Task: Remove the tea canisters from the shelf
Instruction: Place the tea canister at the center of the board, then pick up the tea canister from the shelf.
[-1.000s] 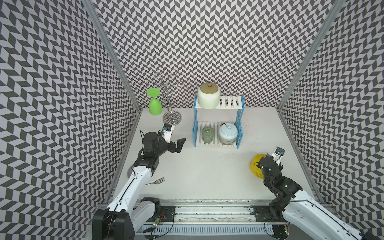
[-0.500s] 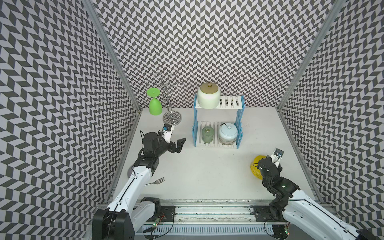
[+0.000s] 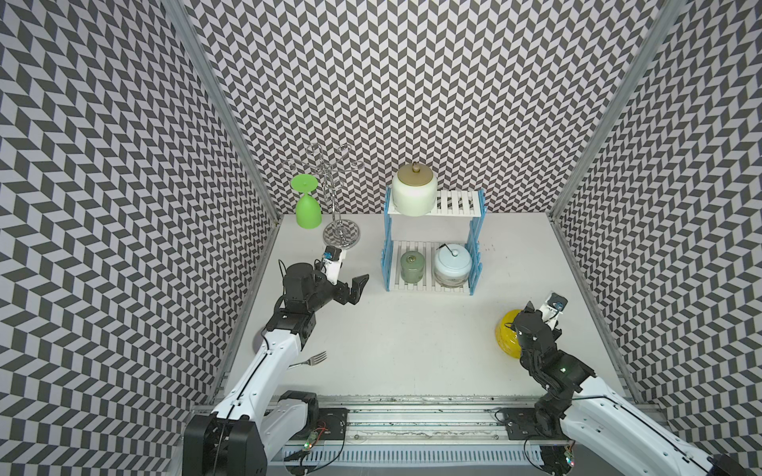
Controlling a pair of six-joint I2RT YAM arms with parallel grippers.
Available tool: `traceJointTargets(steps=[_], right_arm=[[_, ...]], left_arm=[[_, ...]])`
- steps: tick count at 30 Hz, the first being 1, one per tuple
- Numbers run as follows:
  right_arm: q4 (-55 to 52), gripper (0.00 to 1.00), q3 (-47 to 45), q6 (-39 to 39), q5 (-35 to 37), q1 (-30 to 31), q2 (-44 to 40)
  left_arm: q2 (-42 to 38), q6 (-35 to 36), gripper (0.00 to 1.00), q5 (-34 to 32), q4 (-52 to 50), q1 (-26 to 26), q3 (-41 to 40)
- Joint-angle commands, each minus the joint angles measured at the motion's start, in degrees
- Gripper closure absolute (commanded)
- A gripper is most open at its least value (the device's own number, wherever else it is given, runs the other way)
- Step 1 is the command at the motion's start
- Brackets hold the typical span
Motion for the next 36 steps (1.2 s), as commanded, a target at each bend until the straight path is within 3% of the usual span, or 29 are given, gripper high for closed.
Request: traceJointTargets(steps=[1, 7, 12, 29, 30, 31, 36], right_arm=[[2.18, 0.54, 1.67, -0.8, 1.31, 0.36, -0.99], [5.02, 0.43, 2.31, -6.07, 2.03, 0.36, -3.91], [8.52, 0.24, 4.14, -11.68, -1.4, 0.36, -7.35], [13.77, 0.24, 13.84, -11.68, -1.4, -0.08, -4.86], [13.84, 0.23, 13.86, -25.02, -1.83, -0.24, -4.95], [13.58, 0.0, 14.0, -39.08, -21.31, -0.34, -5.11], [13.74, 0.01, 12.75, -44.48, -26.14, -0.78, -6.76]], left_arm=[[-0.86, 0.54, 0.0, 0.06, 1.05, 0.36, -0.2], [-0.84, 0.46, 0.0, 0.17, 0.96, 0.4, -0.15], [-0.93, 0.54, 0.0, 0.22, 0.88, 0.35, -0.06], [-0.06, 1.38, 0.0, -0.95, -1.39, 0.13, 2.84], [0.16, 1.62, 0.0, -1.02, -1.85, -0.06, 3.34], [0.38, 1.82, 0.0, -1.23, -2.46, -0.15, 4.22], [1.97, 3.55, 0.01, -2.78, -7.06, -1.61, 10.18]])
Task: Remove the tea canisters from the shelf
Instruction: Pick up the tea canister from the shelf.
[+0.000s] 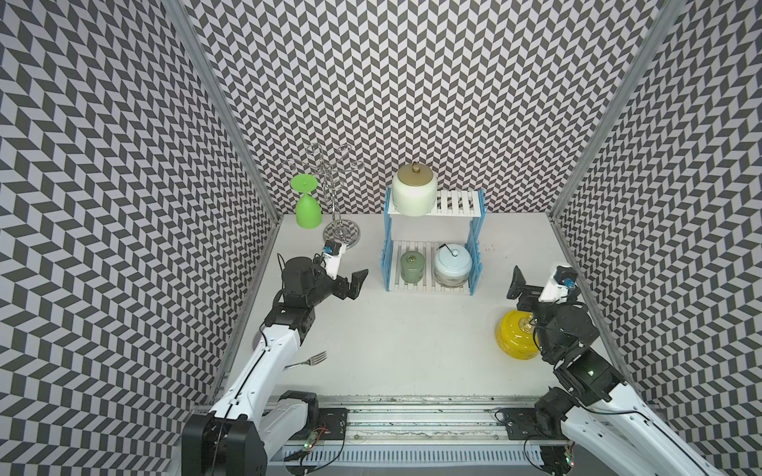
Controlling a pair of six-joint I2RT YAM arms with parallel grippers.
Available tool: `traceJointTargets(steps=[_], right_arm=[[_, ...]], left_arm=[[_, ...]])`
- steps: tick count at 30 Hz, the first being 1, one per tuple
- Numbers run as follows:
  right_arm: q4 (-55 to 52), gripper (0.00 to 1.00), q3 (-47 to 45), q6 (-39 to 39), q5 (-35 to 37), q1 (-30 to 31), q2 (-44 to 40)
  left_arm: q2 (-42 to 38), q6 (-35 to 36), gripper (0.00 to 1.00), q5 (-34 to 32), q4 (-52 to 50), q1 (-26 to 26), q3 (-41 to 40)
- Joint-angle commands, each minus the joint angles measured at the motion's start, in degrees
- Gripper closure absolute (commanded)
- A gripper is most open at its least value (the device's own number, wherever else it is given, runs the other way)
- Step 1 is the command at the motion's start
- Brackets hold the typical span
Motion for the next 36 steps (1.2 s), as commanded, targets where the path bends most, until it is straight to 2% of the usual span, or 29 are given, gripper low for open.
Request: traceJointTargets(steps=[1, 7, 13, 22, 36], right_arm=[[2.35, 0.01, -0.68, -11.11, -10.09, -0.43, -1.82], [2.26, 0.0, -2.99, -12.04, -14.76, -0.47, -3.77], [5.44, 0.0, -7.51, -12.16, -16.12, -0.51, -7.89], [9.05, 0.0, -12.91, -13.14, -15.73, -0.51, -15.5], [11.02, 0.0, -15.2, -12.87, -20.17, -0.92, -20.16]], left_arm=[[1.14, 2.62, 0.01, -1.54, -4.47, -1.36, 6.01], [5.31, 4.89, 0.02, -2.82, -9.27, -3.99, 15.08], [10.45, 5.7, 0.02, -2.44, -11.51, -5.18, 25.3], [20.39, 4.9, 0.03, -3.24, -13.24, -7.85, 42.94], [38.69, 0.8, 0.04, -4.72, -18.55, -10.29, 70.04]])
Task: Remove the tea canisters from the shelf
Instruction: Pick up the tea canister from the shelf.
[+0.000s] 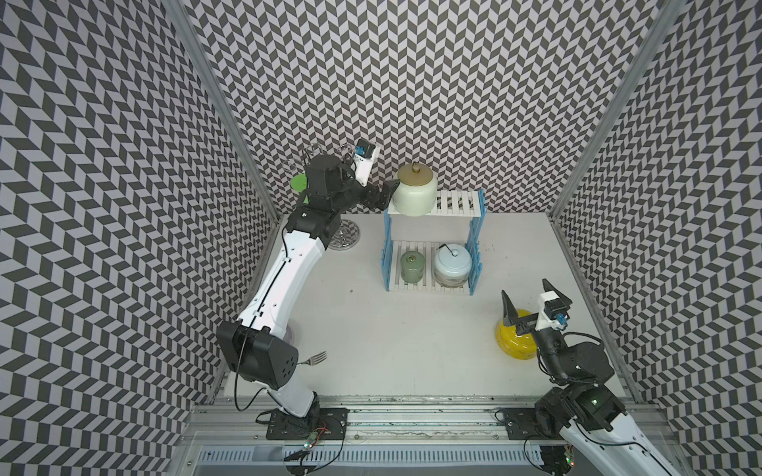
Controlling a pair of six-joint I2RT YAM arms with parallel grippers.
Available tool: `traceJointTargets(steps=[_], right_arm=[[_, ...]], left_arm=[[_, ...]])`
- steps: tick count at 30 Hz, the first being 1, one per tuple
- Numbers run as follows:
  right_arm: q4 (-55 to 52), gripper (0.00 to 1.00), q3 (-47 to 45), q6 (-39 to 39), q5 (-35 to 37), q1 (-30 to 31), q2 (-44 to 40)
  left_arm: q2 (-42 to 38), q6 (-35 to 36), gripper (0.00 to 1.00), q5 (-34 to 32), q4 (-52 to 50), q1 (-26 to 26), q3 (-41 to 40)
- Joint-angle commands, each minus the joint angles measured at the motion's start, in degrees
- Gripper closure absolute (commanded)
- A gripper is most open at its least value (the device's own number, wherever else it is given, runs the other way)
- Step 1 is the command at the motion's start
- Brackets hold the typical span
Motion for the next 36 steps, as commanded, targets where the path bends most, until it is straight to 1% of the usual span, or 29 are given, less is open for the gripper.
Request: traceJointTargets(steps=[1, 7, 15, 18, 26, 33, 36], right_arm=[[3.68, 0.0, -0.86, -0.34, -1.52, -0.46, -1.21], [3.85, 0.0, -1.18, -0.33, -1.78, -1.07, -1.88], [3.86, 0.0, -1.31, -0.09, -2.63, -1.64, -2.21], [3.84, 0.0, -1.32, 0.0, -2.85, -1.58, -2.19], [3.74, 0.0, -1.4, 0.0, -2.9, -1.77, -2.28], [3.68, 0.0, -1.31, 0.09, -3.0, -1.88, -2.19], [3.66, 0.0, -1.32, 0.1, -3.07, -1.91, -2.24]], left_arm=[[4.08, -1.91, 0.05, -0.64, -3.42, -0.49, 6.99], [12.18, -2.4, 0.08, -0.89, -6.55, -1.45, 18.96], [19.04, -1.0, 0.11, -1.61, -7.89, -3.76, 29.89], [21.61, -1.3, 0.14, -1.7, -9.07, -4.23, 33.85], [23.39, -1.55, 0.21, -1.33, -9.12, -5.11, 33.84], [24.17, -0.32, 0.32, -1.46, -8.77, -5.59, 34.12], [24.79, 0.04, 0.35, -1.33, -8.85, -5.74, 34.12]])
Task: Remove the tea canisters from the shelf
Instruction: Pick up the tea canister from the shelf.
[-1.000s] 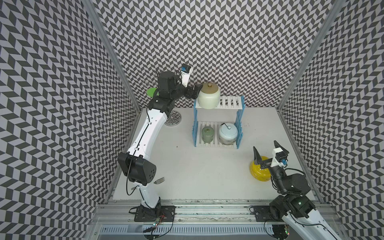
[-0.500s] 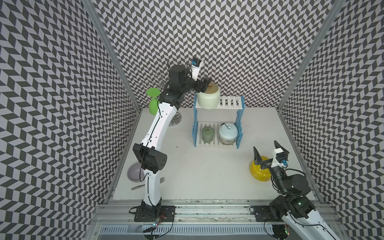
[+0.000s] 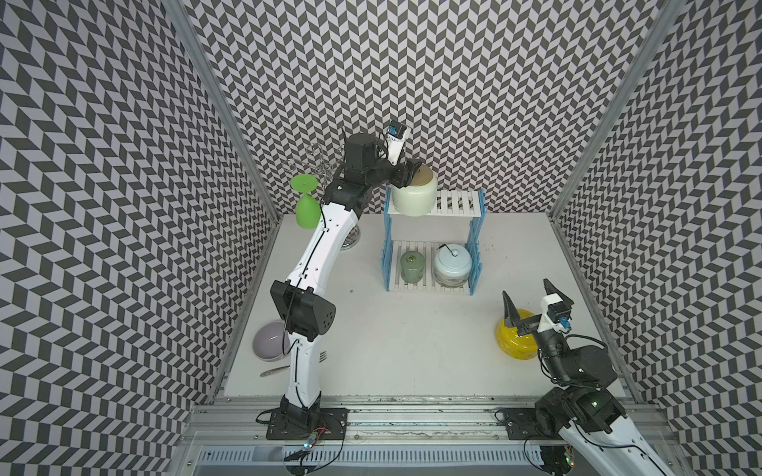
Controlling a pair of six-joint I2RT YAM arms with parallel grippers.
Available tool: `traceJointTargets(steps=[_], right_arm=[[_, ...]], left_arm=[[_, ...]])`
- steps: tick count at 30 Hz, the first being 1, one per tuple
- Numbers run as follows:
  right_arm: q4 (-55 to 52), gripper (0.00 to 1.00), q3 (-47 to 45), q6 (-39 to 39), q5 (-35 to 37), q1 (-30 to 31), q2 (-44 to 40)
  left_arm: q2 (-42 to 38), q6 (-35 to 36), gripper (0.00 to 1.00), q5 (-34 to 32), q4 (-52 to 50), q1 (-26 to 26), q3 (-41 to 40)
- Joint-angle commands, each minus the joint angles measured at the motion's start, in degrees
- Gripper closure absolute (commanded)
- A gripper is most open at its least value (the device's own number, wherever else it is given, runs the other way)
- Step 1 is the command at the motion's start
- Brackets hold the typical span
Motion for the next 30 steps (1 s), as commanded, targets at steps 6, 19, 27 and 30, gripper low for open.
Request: traceJointTargets(steps=[6, 19, 27, 30], right_arm=[[2.28, 0.0, -0.42, 0.07, -0.52, -0.39, -0.83], [2.32, 0.0, -0.5, 0.03, -0.46, -0.48, -1.14], [2.28, 0.0, -0.5, 0.02, -0.49, -0.58, -1.27], [2.35, 0.01, -0.58, 0.07, -0.55, -0.5, -1.36]], left_arm=[[2.08, 1.42, 0.38, 0.09, -0.31, -0.93, 2.91], [2.69, 1.69, 0.47, 0.83, -0.92, -1.68, 1.81], [3.13, 3.56, 0.55, 0.92, -2.63, -2.44, 0.93], [3.31, 4.31, 0.57, 0.91, -3.62, -2.66, 0.92]])
